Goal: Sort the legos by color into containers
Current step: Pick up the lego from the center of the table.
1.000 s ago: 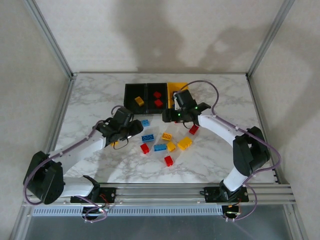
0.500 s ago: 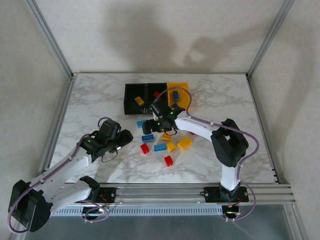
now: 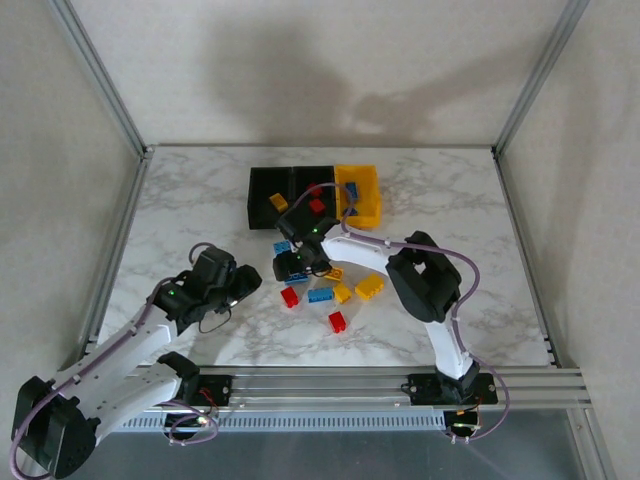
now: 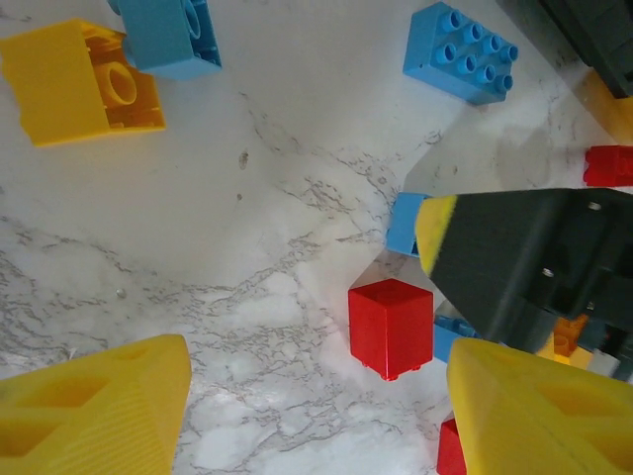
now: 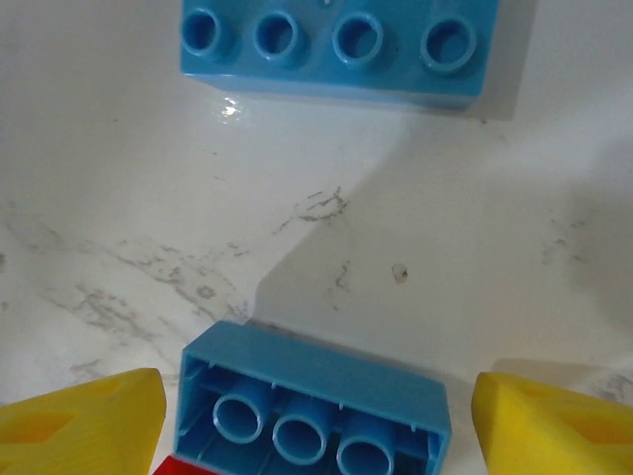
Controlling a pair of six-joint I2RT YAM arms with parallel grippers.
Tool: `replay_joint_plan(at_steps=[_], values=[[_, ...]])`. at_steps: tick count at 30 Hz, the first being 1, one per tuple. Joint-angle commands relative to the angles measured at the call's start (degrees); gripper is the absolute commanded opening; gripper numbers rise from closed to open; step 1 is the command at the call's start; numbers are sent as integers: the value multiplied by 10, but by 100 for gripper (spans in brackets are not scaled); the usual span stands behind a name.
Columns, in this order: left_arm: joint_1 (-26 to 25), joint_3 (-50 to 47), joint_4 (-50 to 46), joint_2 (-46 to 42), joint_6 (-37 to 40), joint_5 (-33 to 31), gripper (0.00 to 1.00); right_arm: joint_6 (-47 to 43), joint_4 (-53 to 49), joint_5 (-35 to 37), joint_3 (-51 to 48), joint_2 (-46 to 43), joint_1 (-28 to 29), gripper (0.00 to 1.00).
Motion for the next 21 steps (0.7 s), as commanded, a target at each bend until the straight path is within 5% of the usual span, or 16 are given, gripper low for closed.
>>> replay_joint_plan(at_steps=[1,11,21], values=[[6,-11,-11,-9,-11,6,69,10,-29,19,23,25,12,79],[7,-13,15,1,-9,15,69,14,-34,41,36,20,16,55],[-1,27,77,59,3,34,69,0,-41,58,55,-60,-38,55]])
